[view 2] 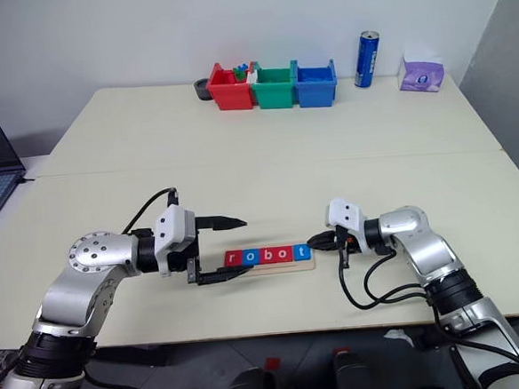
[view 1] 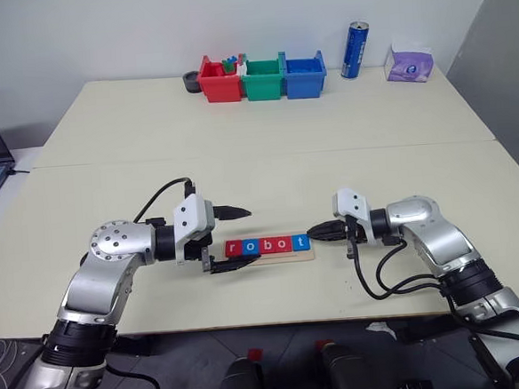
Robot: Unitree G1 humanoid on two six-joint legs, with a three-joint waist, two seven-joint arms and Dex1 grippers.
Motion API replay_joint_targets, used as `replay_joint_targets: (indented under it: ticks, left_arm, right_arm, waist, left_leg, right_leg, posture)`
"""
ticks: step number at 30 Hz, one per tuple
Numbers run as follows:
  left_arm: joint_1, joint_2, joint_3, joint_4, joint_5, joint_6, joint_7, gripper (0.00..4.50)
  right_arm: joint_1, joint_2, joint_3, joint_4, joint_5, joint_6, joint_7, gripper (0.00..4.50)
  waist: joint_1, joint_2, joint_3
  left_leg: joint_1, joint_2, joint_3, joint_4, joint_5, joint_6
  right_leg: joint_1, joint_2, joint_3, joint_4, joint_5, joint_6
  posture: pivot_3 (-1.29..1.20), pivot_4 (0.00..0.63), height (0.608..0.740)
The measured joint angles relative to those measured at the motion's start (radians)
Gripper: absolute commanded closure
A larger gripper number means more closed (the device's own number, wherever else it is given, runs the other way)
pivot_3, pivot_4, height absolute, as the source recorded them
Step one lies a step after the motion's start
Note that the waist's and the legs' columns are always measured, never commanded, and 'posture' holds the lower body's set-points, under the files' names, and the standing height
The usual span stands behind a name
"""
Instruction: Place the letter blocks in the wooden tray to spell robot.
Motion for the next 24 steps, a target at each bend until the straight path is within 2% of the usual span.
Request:
replay_joint_targets:
  ticks: [24]
  left_arm:
    - [0.007, 0.004, 0.0, 0.0, 0.0, 0.0, 0.01, 0.0]
  right_arm:
    - [0.002, 0.039, 0.023, 0.032, -0.037, -0.038, -0.024, 4.45]
  waist:
    - [0.0, 0.0, 0.0]
  left_leg:
    - [0.0, 0.0, 0.0, 0.0, 0.0, 0.0]
  right_leg:
    - [0.0, 0.0, 0.0, 0.0, 0.0, 0.0]
  posture:
    - [0.0, 0.15, 0.74]
